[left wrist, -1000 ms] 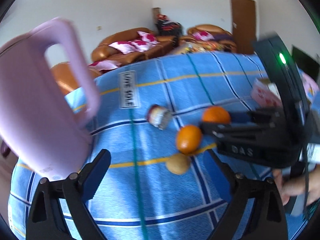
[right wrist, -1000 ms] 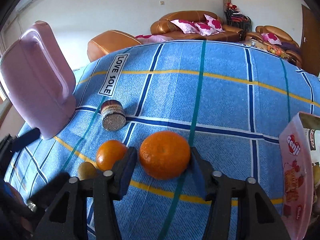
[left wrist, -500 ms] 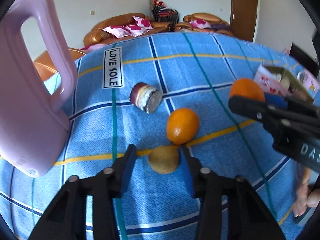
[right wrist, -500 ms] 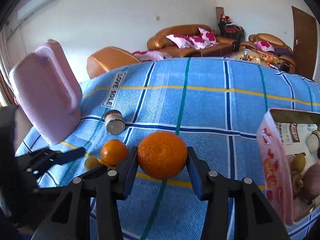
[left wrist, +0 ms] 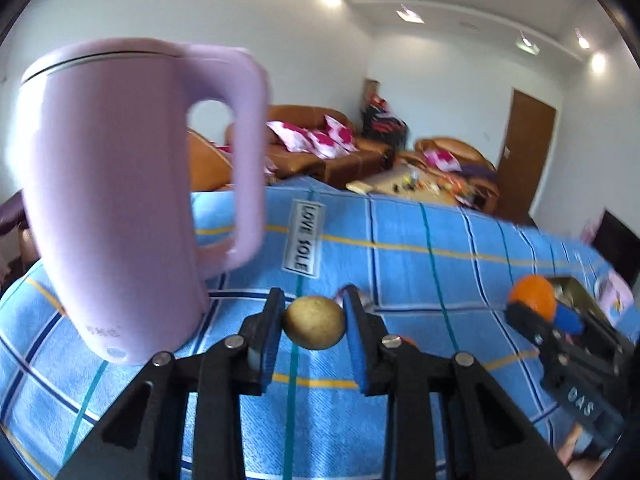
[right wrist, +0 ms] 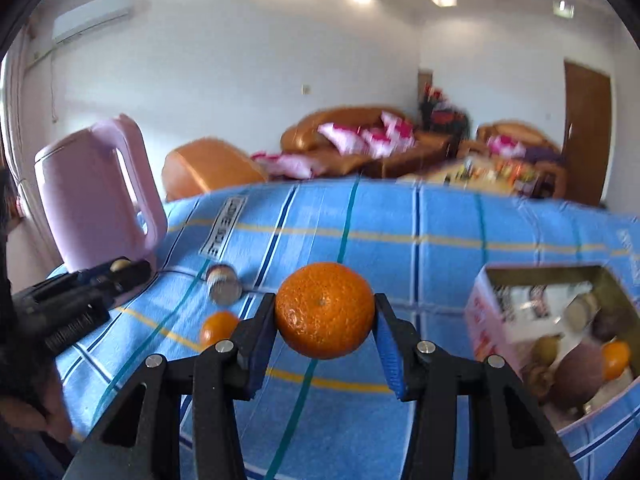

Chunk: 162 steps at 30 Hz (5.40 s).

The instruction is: Organize fruits

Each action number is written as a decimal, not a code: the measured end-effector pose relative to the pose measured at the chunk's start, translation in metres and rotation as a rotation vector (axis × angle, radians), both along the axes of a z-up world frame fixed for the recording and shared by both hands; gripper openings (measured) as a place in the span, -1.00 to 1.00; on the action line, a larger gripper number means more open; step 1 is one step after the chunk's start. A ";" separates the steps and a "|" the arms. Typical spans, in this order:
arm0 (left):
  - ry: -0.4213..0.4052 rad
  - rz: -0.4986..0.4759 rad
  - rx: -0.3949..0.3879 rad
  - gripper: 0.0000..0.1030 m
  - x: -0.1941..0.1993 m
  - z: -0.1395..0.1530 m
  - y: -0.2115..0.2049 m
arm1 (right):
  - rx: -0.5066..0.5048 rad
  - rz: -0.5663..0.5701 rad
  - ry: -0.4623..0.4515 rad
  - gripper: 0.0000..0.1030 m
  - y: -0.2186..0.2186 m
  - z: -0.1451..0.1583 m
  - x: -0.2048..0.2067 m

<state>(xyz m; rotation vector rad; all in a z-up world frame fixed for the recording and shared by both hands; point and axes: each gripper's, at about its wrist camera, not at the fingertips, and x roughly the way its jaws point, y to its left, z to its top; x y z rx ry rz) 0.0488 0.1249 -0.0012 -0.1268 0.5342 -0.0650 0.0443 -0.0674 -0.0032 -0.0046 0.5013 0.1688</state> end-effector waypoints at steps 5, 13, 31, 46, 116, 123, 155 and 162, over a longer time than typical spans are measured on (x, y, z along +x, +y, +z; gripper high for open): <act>-0.028 0.072 0.055 -0.39 -0.002 0.000 -0.003 | -0.062 0.008 -0.060 -0.05 0.009 0.003 -0.008; -0.050 0.117 0.160 -0.39 -0.008 -0.004 -0.019 | -0.083 0.014 -0.082 -0.05 0.013 0.005 -0.017; -0.057 0.134 0.169 -0.39 -0.026 -0.003 -0.033 | -0.064 0.008 -0.052 -0.05 -0.001 0.002 -0.033; -0.039 0.101 0.180 -0.39 -0.035 -0.003 -0.066 | -0.061 0.011 -0.032 -0.05 -0.023 0.001 -0.046; -0.001 -0.265 0.124 -0.39 -0.013 0.009 -0.275 | -0.047 -0.391 0.012 -0.05 -0.264 0.006 -0.032; 0.022 -0.291 0.132 -0.39 0.009 0.009 -0.304 | -0.051 -0.358 0.051 -0.05 -0.259 0.002 -0.008; 0.116 -0.263 0.166 0.16 0.035 -0.014 -0.311 | 0.123 -0.124 0.152 -0.02 -0.251 -0.011 0.009; -0.053 -0.231 0.168 1.00 0.004 0.011 -0.298 | 0.151 -0.235 -0.077 0.17 -0.267 0.015 -0.021</act>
